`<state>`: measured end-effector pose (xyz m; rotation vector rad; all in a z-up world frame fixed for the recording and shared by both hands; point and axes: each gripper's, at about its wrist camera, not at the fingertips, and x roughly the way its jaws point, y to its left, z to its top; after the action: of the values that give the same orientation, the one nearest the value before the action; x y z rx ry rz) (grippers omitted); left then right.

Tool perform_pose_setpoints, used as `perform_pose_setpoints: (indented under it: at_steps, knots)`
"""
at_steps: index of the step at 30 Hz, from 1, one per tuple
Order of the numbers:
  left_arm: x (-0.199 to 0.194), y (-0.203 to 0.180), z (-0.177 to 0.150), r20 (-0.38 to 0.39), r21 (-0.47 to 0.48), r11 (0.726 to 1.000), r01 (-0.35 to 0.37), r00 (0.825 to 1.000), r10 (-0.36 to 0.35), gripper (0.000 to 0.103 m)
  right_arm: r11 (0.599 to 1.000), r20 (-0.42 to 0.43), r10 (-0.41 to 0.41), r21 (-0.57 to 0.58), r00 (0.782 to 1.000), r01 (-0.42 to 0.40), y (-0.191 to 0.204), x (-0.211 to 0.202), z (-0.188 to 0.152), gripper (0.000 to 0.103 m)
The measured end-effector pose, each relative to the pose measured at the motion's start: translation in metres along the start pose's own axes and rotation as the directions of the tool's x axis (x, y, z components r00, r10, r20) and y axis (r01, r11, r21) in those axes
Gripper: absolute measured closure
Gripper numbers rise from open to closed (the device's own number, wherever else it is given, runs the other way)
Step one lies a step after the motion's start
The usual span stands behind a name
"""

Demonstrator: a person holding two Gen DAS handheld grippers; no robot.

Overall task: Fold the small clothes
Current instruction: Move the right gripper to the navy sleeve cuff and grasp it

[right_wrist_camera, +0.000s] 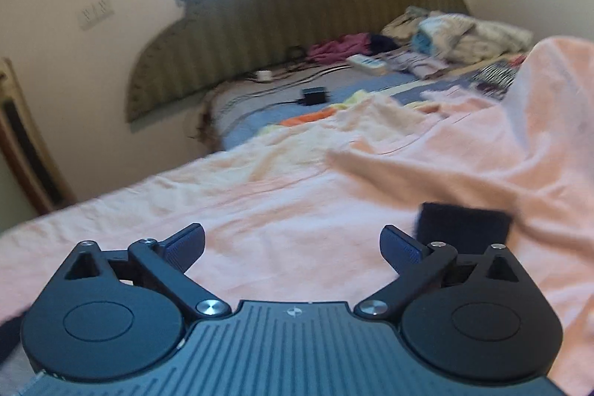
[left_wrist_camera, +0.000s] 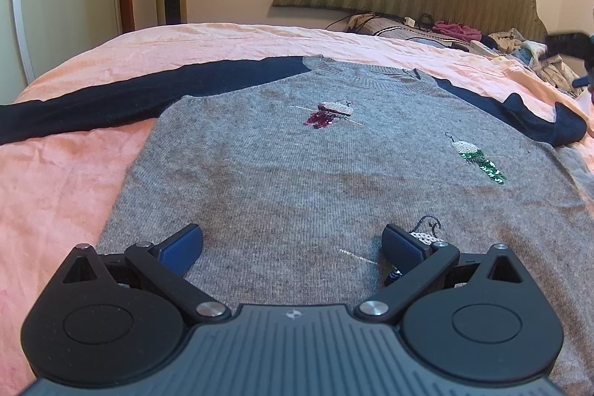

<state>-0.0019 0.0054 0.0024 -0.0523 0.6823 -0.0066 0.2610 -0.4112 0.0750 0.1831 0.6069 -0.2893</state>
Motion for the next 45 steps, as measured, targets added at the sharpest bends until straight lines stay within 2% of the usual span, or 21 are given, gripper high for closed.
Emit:
perform_pose_setpoints:
  at_steps: [1, 3, 6, 8, 12, 14, 15, 18, 22, 24, 27, 29, 31, 33, 34, 36, 37, 38, 40, 43, 45]
  knots:
    - [0.0, 0.0, 0.0, 0.0, 0.0, 1.0, 0.0, 1.0, 0.0, 0.0, 0.999, -0.027, -0.039, 0.005, 0.999, 0.039, -0.007, 0.01, 0.0, 0.016]
    - [0.0, 0.0, 0.0, 0.0, -0.001, 1.0, 0.001, 1.0, -0.001, 0.0, 0.995, -0.105, -0.04, 0.082, 0.994, 0.049, -0.029, 0.031, 0.0, 0.019]
    - [0.0, 0.0, 0.0, 0.001, -0.004, 1.0, 0.003, 1.0, -0.003, 0.0, 0.981, -0.211, -0.105, 0.14, 0.972, 0.136, -0.056, 0.058, -0.005, 0.034]
    - [0.0, 0.001, 0.0, 0.001, -0.004, 1.0, 0.003, 1.0, -0.003, 0.0, 0.976, -0.242, -0.101, 0.165, 0.965, 0.144, -0.07, 0.07, -0.013, 0.041]
    - [0.0, 0.001, 0.0, 0.001, -0.004, 1.0, 0.003, 1.0, -0.003, 0.0, 0.978, -0.223, -0.08, 0.169, 0.972, 0.119, -0.082, 0.073, -0.021, 0.064]
    - [0.0, 0.001, 0.0, 0.002, -0.005, 1.0, 0.004, 1.0, -0.004, 0.0, 0.967, -0.215, -0.038, 0.237, 0.976, 0.089, -0.093, 0.071, -0.021, 0.074]
    - [-0.001, 0.001, 0.0, 0.002, -0.006, 1.0, 0.005, 1.0, -0.005, 0.0, 0.95, -0.205, 0.005, 0.308, 0.979, 0.059, -0.103, 0.07, -0.02, 0.083]
    - [-0.001, 0.002, 0.0, 0.002, -0.006, 1.0, 0.005, 1.0, -0.005, 0.0, 0.857, -0.097, 0.159, 0.508, 0.983, -0.089, -0.128, 0.057, -0.03, 0.093]
    - [-0.001, 0.002, 0.0, 0.004, -0.01, 1.0, 0.009, 1.0, -0.009, 0.0, 0.783, 0.011, 0.27, 0.579, 0.963, -0.226, -0.127, 0.038, -0.037, 0.093]
    - [-0.001, 0.002, 0.0, 0.004, -0.01, 1.0, 0.008, 1.0, -0.008, 0.0, 0.774, 0.036, 0.307, 0.572, 0.951, -0.272, -0.117, 0.029, -0.036, 0.093]
    - [-0.001, 0.002, 0.0, 0.004, -0.01, 1.0, 0.008, 1.0, -0.008, 0.0, 0.802, 0.022, 0.304, 0.533, 0.952, -0.268, -0.104, 0.025, -0.028, 0.093]
    - [-0.001, 0.002, 0.0, 0.004, -0.01, 1.0, 0.009, 1.0, -0.009, 0.0, 0.875, -0.048, 0.191, 0.461, 0.98, -0.148, -0.094, 0.028, -0.017, 0.088]
    - [-0.001, 0.002, 0.0, 0.004, -0.01, 1.0, 0.008, 1.0, -0.008, 0.0, 0.94, -0.086, 0.055, 0.34, 0.995, -0.023, -0.08, 0.033, -0.01, 0.07]
    - [-0.001, 0.002, 0.0, 0.003, -0.01, 1.0, 0.008, 1.0, -0.008, 0.0, 0.968, -0.101, -0.046, 0.242, 0.994, 0.069, -0.068, 0.04, -0.004, 0.022]
    - [-0.001, 0.002, 0.0, 0.004, -0.01, 1.0, 0.009, 1.0, -0.008, 0.0, 0.975, -0.116, -0.082, 0.195, 0.99, 0.103, -0.063, 0.048, -0.002, 0.018]
    - [-0.001, 0.002, 0.0, 0.003, -0.01, 1.0, 0.009, 1.0, -0.009, 0.0, 0.98, -0.198, -0.131, 0.124, 0.971, 0.158, -0.057, 0.069, -0.003, 0.018]
    - [-0.001, 0.002, 0.0, 0.004, -0.01, 1.0, 0.009, 1.0, -0.009, 0.0, 0.979, -0.251, -0.155, 0.094, 0.955, 0.184, -0.056, 0.083, -0.007, 0.022]
    - [-0.001, 0.002, 0.0, 0.004, -0.01, 1.0, 0.009, 1.0, -0.009, 0.0, 0.977, -0.266, -0.183, 0.054, 0.947, 0.204, -0.055, 0.09, -0.011, 0.033]
    - [-0.001, 0.002, 0.0, 0.004, -0.01, 1.0, 0.009, 1.0, -0.009, 0.0, 0.969, -0.221, -0.246, -0.019, 0.944, 0.248, -0.052, 0.093, -0.018, 0.038]
    - [-0.001, 0.002, 0.0, 0.004, -0.011, 1.0, 0.009, 1.0, -0.009, 0.0, 0.969, -0.209, -0.236, 0.03, 0.949, 0.247, -0.062, 0.091, -0.017, 0.046]
    - [-0.001, 0.003, 0.0, 0.005, -0.014, 1.0, 0.012, 1.0, -0.012, 0.0, 0.966, -0.198, -0.162, 0.17, 0.967, 0.196, -0.08, 0.082, -0.014, 0.075]
